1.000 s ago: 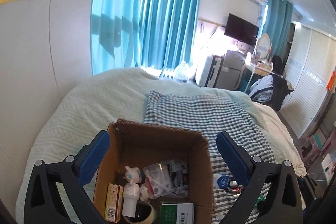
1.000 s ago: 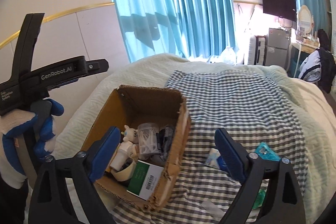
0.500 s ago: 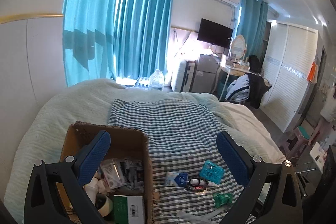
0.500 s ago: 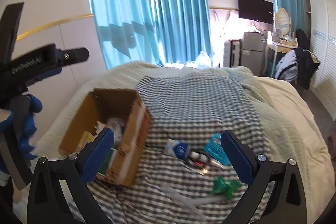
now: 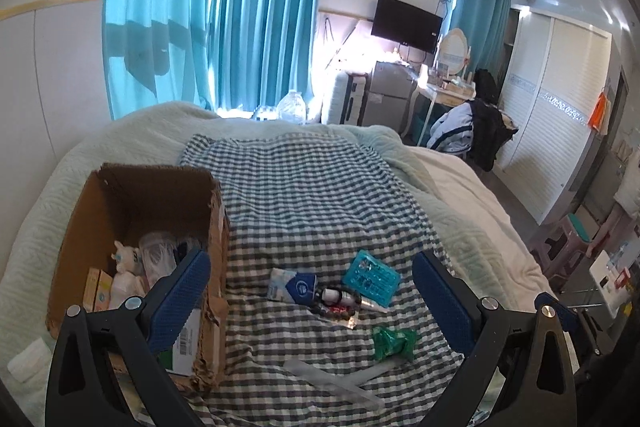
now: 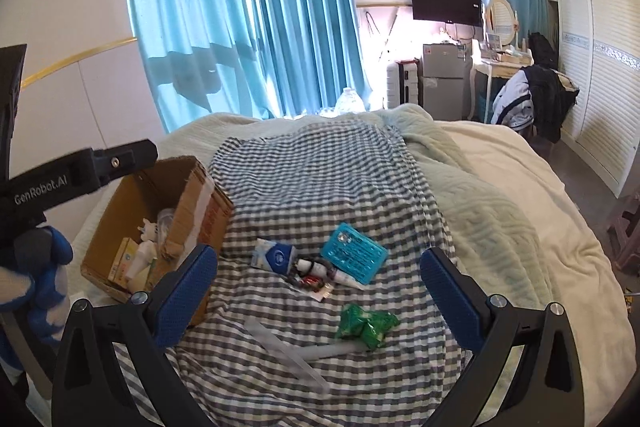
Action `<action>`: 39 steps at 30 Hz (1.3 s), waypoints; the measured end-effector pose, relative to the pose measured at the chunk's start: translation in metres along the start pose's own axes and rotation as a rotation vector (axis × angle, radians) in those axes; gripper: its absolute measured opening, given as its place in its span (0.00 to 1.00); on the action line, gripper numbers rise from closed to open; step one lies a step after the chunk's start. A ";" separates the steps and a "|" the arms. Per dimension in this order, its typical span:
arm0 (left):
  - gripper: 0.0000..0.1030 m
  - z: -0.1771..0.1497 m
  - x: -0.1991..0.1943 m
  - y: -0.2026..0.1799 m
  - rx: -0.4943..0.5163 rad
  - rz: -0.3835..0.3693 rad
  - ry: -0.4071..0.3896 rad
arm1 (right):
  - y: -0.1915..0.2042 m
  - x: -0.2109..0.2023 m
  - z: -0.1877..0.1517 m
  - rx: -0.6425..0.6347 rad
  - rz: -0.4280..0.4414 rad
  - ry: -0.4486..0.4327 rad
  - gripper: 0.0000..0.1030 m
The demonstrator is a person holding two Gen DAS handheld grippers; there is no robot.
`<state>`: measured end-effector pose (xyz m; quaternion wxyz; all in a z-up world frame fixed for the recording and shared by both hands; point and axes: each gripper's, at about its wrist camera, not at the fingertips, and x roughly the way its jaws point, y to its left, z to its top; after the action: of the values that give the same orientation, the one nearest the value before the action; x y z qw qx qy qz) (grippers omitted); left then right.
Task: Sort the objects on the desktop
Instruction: 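Move both grippers back toward the remaining items on the bedspread, then grasp the white comb with the left gripper while the right gripper grasps the green wrapped pack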
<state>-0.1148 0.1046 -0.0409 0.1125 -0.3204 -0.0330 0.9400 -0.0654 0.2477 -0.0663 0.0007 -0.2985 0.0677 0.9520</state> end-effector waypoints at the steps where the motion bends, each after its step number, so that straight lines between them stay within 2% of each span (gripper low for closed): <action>1: 1.00 -0.009 0.005 -0.004 0.000 0.007 0.017 | -0.004 0.003 -0.004 0.003 -0.007 0.010 0.99; 6: 0.98 -0.050 0.031 -0.014 -0.023 0.051 0.116 | -0.024 0.020 -0.028 0.014 -0.014 0.057 0.99; 9: 0.94 -0.070 0.045 -0.016 -0.050 0.053 0.178 | -0.038 0.034 -0.042 0.013 -0.014 0.097 0.96; 11: 0.94 -0.086 0.058 -0.020 -0.058 0.055 0.242 | -0.044 0.043 -0.047 0.022 -0.011 0.117 0.91; 17: 0.84 -0.134 0.100 -0.016 -0.148 0.077 0.419 | -0.062 0.070 -0.061 0.058 -0.009 0.161 0.91; 20: 0.83 -0.153 0.123 -0.016 -0.153 0.078 0.494 | -0.066 0.083 -0.064 0.062 0.008 0.182 0.91; 23: 0.83 -0.165 0.148 -0.019 -0.125 0.112 0.572 | -0.063 0.100 -0.068 0.043 0.026 0.211 0.91; 27: 0.83 -0.175 0.173 -0.014 -0.186 0.126 0.605 | -0.058 0.121 -0.078 -0.011 0.016 0.251 0.91; 31: 0.83 -0.183 0.191 -0.024 -0.087 0.167 0.587 | -0.065 0.143 -0.086 0.021 0.039 0.286 0.91; 36: 0.83 -0.188 0.197 -0.016 -0.066 0.116 0.548 | -0.066 0.175 -0.100 0.037 0.056 0.343 0.91; 38: 0.79 -0.189 0.199 -0.014 -0.067 0.100 0.540 | -0.066 0.186 -0.106 0.051 0.071 0.363 0.91; 39: 0.74 -0.189 0.200 -0.014 -0.056 0.096 0.541 | -0.066 0.191 -0.109 0.056 0.077 0.373 0.91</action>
<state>-0.1509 0.1630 -0.3081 0.0636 -0.5639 -0.0125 0.8233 -0.1575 0.2915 -0.2714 -0.0401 -0.4668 0.1043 0.8773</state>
